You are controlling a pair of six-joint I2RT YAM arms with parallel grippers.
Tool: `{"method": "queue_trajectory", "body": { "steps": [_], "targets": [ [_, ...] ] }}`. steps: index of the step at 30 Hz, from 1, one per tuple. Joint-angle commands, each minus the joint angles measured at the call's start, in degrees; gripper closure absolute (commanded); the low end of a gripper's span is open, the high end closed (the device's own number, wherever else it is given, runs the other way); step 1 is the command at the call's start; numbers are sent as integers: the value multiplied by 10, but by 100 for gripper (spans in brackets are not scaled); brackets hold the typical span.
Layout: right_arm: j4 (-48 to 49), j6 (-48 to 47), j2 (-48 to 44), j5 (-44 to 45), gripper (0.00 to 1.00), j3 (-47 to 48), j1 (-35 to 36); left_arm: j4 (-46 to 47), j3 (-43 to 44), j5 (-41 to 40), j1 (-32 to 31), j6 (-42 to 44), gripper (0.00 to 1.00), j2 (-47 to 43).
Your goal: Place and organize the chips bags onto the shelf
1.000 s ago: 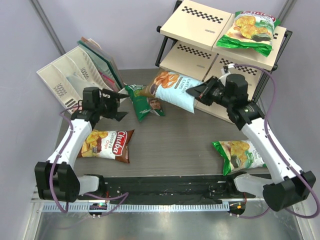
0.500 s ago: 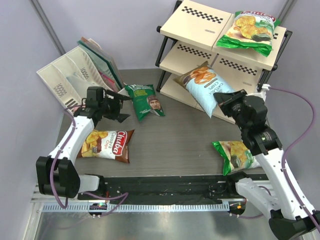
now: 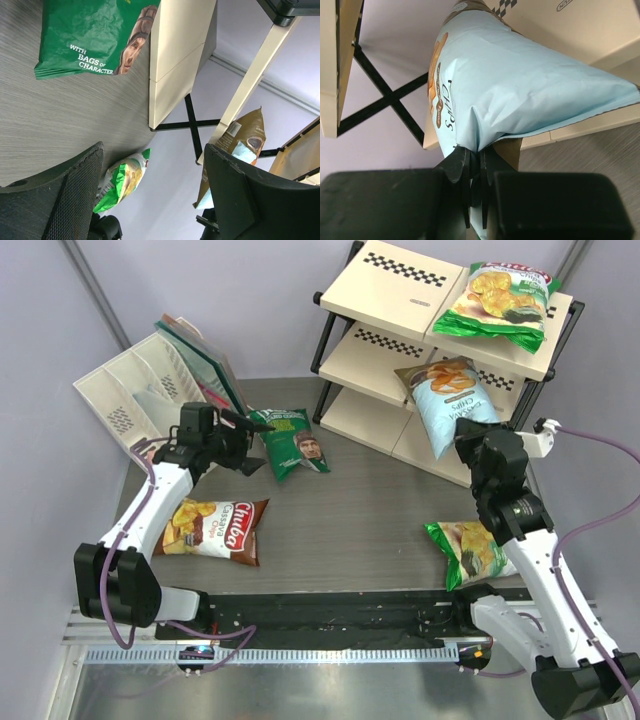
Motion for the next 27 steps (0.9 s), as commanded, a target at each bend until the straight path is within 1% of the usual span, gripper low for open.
{"method": "queue_trajectory", "body": {
  "steps": [1,6,14,17,18,20,26,27],
  "targets": [
    [44,41,-2,101,99,-10,-13,3,14,10,-4,5,20,-7],
    [29,89,19,155,99,-3,-12,0,12,9,-7,7,20,-10],
    [14,145,97,215,99,29,-13,4,-1,8,-10,9,20,-14],
    [-16,180,138,222,99,55,-13,-1,-7,5,-11,11,21,-21],
    [-41,185,148,229,99,72,-13,0,-8,5,-11,12,21,-23],
    [-50,184,163,232,99,85,-16,-3,-11,4,-11,15,21,-25],
    [-74,222,193,196,99,101,-20,-1,-9,2,-10,19,21,-24],
    [-73,224,194,192,97,99,-20,0,-9,3,-11,20,21,-22]
  ]
}}
